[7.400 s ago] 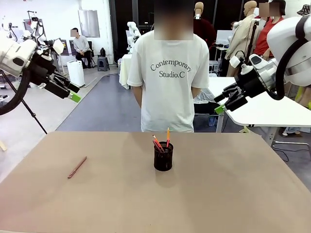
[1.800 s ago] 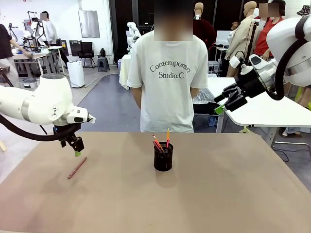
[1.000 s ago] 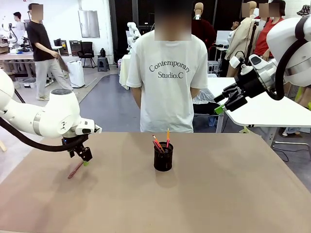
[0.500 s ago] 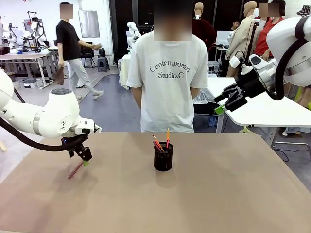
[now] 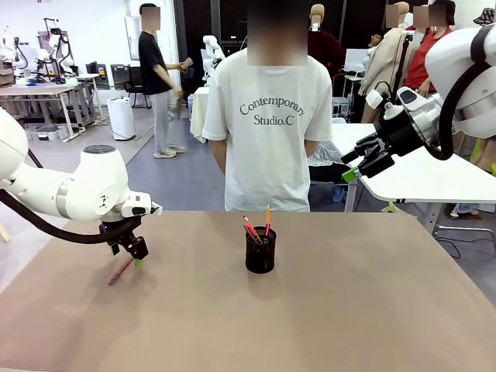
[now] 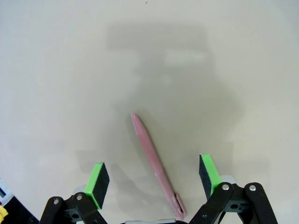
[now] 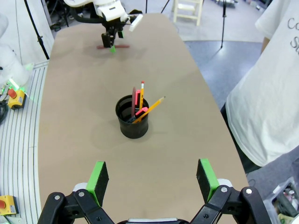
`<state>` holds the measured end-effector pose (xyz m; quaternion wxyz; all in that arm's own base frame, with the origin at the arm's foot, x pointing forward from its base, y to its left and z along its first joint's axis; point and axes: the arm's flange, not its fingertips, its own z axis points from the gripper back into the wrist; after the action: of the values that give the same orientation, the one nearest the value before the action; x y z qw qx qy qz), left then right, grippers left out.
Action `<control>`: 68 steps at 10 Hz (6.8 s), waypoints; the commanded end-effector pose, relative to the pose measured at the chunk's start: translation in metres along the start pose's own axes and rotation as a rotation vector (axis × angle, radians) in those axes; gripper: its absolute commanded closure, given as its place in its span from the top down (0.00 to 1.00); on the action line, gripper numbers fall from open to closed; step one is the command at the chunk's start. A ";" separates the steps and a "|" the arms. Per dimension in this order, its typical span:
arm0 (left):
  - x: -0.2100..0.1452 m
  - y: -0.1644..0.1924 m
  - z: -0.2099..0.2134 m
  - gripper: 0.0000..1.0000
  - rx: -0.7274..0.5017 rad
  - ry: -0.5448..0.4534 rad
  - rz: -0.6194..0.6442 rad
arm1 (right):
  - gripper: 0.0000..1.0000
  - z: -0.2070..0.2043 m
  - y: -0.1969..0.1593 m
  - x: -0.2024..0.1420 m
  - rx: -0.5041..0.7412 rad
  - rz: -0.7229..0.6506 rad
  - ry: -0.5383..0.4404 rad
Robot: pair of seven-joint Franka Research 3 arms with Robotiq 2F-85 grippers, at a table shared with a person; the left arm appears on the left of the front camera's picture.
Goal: Place the pens into the pen holder.
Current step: Pick up a writing instrument from the table and place it into the Pen holder.
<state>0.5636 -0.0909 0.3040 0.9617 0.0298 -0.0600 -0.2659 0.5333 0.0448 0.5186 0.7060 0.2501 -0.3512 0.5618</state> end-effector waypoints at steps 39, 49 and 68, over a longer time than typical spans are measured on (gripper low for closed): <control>0.001 -0.048 0.123 0.00 -0.893 -1.544 -0.877 | 1.00 0.000 0.001 0.002 -0.006 0.006 0.004; 0.098 -0.138 0.091 0.00 -0.928 -1.582 -1.013 | 1.00 0.000 0.001 0.002 -0.006 0.006 0.004; 0.136 -0.155 0.022 0.00 -0.983 -1.486 -1.023 | 1.00 0.000 0.001 0.002 -0.006 0.006 0.004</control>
<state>0.5943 -0.2953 0.3250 0.3576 -0.5169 -0.5100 -0.5873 0.5332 0.0448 0.5186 0.7061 0.2500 -0.3512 0.5618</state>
